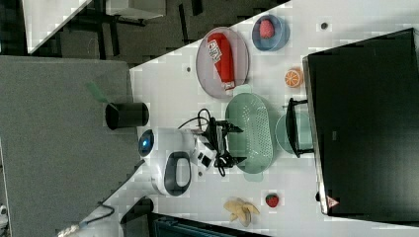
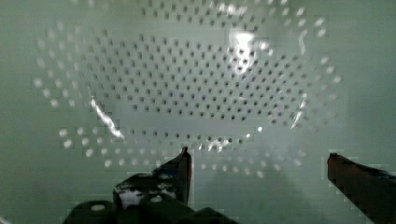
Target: Drag strainer right to left.
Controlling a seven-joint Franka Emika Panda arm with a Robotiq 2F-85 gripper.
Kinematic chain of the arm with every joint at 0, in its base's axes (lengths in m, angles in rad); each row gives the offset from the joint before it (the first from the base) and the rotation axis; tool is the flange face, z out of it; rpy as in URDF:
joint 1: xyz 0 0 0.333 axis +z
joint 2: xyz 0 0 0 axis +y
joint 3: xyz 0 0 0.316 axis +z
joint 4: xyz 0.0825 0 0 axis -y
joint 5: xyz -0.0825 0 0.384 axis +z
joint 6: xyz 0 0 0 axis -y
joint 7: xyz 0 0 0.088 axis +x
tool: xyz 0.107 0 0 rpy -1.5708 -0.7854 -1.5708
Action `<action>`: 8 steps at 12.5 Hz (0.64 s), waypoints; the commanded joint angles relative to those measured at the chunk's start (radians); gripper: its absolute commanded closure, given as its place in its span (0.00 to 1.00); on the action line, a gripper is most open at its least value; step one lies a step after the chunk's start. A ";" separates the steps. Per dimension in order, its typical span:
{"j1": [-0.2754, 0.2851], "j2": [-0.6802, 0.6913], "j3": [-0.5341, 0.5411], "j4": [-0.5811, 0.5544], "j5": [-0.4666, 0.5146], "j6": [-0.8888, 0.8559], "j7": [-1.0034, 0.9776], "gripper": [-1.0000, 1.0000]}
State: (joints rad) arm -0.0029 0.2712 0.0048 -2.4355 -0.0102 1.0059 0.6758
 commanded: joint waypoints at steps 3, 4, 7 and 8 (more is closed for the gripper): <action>0.035 0.055 0.004 0.008 0.002 0.082 0.070 0.00; 0.044 0.061 0.004 0.008 0.002 0.084 0.086 0.00; 0.086 0.061 0.005 0.008 0.002 0.089 0.178 0.00; 0.107 0.061 0.006 0.009 0.002 0.090 0.192 0.00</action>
State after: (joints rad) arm 0.0658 0.3777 0.0208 -2.4258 0.0101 1.0742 0.7593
